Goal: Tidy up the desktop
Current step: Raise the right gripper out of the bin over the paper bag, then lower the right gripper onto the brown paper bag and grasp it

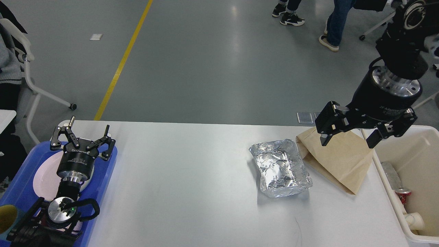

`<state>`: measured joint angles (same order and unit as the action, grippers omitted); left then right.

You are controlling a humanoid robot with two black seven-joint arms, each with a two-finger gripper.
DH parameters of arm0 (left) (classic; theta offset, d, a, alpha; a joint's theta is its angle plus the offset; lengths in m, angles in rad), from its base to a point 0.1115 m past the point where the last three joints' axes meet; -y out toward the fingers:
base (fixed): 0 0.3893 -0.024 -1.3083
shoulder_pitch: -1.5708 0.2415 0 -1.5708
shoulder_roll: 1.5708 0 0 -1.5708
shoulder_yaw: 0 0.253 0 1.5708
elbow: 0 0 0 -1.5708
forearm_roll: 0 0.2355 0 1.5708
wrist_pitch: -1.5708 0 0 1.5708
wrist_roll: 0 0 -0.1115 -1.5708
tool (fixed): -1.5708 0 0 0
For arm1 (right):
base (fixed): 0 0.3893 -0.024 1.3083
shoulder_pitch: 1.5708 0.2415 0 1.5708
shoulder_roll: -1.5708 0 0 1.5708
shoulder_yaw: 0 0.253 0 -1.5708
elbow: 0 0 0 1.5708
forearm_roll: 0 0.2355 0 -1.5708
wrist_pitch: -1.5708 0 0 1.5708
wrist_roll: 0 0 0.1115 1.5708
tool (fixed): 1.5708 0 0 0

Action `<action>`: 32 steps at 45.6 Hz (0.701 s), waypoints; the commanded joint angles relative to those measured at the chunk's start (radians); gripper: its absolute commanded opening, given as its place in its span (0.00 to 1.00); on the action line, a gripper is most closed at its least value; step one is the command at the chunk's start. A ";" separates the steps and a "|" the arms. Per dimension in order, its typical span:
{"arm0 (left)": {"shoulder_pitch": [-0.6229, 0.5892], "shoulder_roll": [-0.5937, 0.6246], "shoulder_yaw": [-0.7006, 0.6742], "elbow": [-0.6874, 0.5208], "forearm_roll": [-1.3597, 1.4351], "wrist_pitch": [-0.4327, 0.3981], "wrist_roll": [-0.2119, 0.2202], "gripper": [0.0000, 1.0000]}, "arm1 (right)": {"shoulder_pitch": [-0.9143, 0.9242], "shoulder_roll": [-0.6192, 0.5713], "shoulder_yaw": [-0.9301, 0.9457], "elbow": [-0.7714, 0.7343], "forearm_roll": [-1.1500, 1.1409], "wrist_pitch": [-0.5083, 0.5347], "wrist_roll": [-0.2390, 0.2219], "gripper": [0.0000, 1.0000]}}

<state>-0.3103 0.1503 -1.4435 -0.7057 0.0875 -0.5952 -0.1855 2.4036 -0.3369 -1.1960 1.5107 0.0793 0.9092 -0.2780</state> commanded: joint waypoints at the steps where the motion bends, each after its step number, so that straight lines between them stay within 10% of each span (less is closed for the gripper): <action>1: 0.000 0.000 0.000 0.000 0.000 0.000 0.000 0.96 | 0.000 0.005 0.001 -0.011 0.005 -0.044 0.000 1.00; 17: 0.000 0.000 0.000 0.000 0.000 0.000 0.000 0.96 | 0.052 0.051 -0.093 0.014 0.005 -0.073 0.175 1.00; 32: -0.001 0.000 0.000 0.000 0.000 0.000 0.000 0.96 | -0.026 0.007 -0.096 -0.069 -0.090 -0.084 0.183 1.00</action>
<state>-0.3104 0.1503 -1.4435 -0.7051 0.0875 -0.5952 -0.1857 2.4419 -0.3011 -1.2945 1.5030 0.0407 0.8339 -0.0975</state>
